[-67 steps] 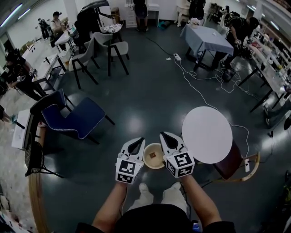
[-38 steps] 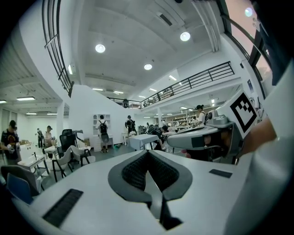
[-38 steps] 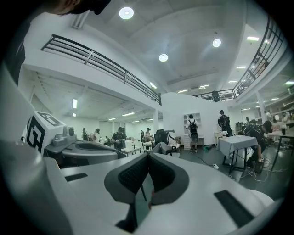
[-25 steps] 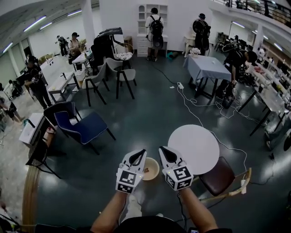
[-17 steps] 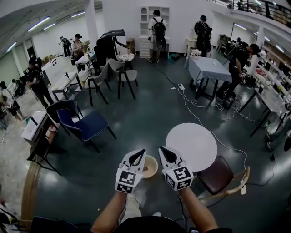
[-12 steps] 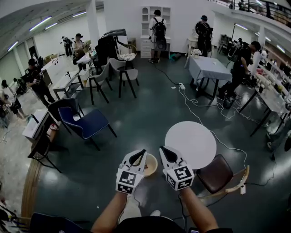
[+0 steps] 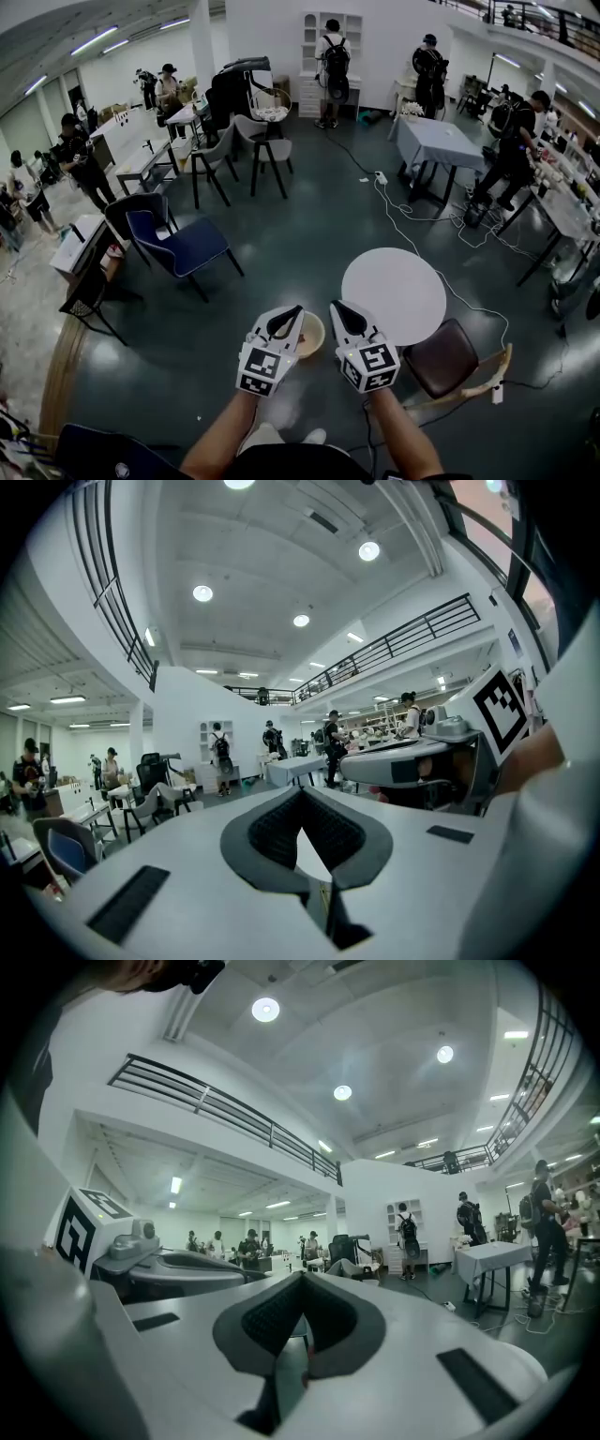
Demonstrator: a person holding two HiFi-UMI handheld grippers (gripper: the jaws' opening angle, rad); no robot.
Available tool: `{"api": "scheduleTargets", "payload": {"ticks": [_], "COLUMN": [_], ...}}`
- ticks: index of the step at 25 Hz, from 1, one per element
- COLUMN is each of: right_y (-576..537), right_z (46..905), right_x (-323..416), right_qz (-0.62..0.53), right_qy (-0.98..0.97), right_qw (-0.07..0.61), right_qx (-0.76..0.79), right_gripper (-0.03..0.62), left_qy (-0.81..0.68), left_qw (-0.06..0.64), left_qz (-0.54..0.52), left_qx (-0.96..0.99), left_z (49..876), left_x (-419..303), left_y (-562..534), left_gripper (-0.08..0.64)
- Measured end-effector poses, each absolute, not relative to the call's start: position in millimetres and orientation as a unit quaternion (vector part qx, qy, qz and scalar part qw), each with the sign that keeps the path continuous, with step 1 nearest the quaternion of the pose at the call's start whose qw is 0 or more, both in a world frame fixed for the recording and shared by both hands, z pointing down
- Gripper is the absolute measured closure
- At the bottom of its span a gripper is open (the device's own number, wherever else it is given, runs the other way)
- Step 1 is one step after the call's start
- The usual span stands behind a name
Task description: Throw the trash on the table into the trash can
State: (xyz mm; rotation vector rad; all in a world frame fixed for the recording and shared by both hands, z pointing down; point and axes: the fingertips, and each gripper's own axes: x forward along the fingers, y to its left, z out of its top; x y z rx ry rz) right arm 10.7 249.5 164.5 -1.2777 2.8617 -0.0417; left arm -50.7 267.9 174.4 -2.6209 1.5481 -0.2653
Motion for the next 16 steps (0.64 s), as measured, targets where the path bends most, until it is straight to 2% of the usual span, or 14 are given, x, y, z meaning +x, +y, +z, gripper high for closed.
{"api": "scheduleTargets", "payload": {"ticks": [16], "right_y": [258.7], "right_z": [147.2], "right_x": [-38.9], "right_qz": [-0.020], "right_qy": [0.907], "right_qw": [0.001], "right_qx": [-0.421], "right_gripper": [0.575], "left_qy": [0.488], "left_qw": [0.053], "left_qz": [-0.085], "left_qx": [-0.867], "left_z": [143.7], "left_x": [-91.7], "left_y": [275.3], "left_gripper": [0.546]}}
